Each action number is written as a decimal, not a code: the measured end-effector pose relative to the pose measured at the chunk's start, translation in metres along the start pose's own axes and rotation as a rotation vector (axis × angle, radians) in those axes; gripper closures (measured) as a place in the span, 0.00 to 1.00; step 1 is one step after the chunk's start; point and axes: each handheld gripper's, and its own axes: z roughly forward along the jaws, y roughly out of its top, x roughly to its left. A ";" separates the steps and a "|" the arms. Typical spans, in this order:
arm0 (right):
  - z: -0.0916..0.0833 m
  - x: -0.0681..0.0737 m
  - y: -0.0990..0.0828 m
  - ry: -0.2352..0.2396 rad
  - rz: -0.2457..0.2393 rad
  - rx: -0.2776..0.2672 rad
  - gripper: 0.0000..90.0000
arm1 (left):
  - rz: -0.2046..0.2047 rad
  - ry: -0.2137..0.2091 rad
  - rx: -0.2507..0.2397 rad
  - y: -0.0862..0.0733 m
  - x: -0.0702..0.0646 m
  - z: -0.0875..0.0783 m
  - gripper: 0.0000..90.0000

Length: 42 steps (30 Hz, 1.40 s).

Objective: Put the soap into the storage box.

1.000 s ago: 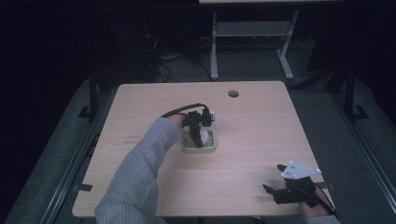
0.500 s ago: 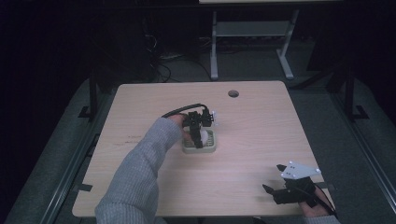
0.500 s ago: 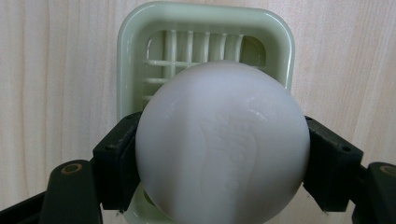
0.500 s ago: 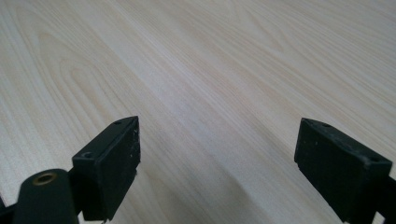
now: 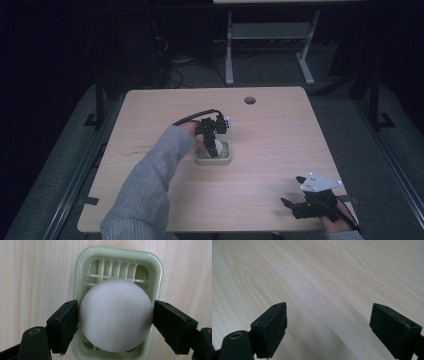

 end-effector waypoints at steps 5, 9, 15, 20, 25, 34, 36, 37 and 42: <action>0.000 0.000 0.000 0.002 0.009 0.000 0.15 | 0.001 0.001 -0.010 -0.001 -0.002 -0.004 0.23; -0.001 0.000 0.000 -0.004 0.002 -0.004 0.15 | -0.001 0.008 -0.018 -0.002 -0.004 -0.009 0.23; -0.001 0.001 0.000 0.002 0.017 -0.004 0.15 | -0.005 0.016 -0.025 -0.004 -0.008 -0.015 0.22; 0.000 0.001 0.000 -0.003 0.007 -0.004 0.15 | -0.001 0.016 -0.033 -0.007 -0.013 -0.019 0.22; -0.001 0.001 0.000 -0.002 0.017 -0.002 0.15 | -0.016 0.019 -0.056 -0.014 -0.016 -0.021 0.21; -0.001 -0.001 -0.001 -0.007 0.013 0.004 0.15 | -0.016 0.017 -0.072 -0.023 -0.026 -0.027 0.22; 0.000 -0.001 -0.001 -0.008 0.010 0.002 0.15 | -0.008 0.023 -0.066 -0.025 -0.029 -0.027 0.22; -0.001 -0.001 -0.001 -0.006 0.016 0.000 0.15 | -0.007 0.023 -0.067 -0.026 -0.030 -0.027 0.22; 0.000 -0.001 -0.001 -0.008 0.007 0.005 0.15 | 0.002 0.024 -0.070 -0.031 -0.040 -0.027 0.22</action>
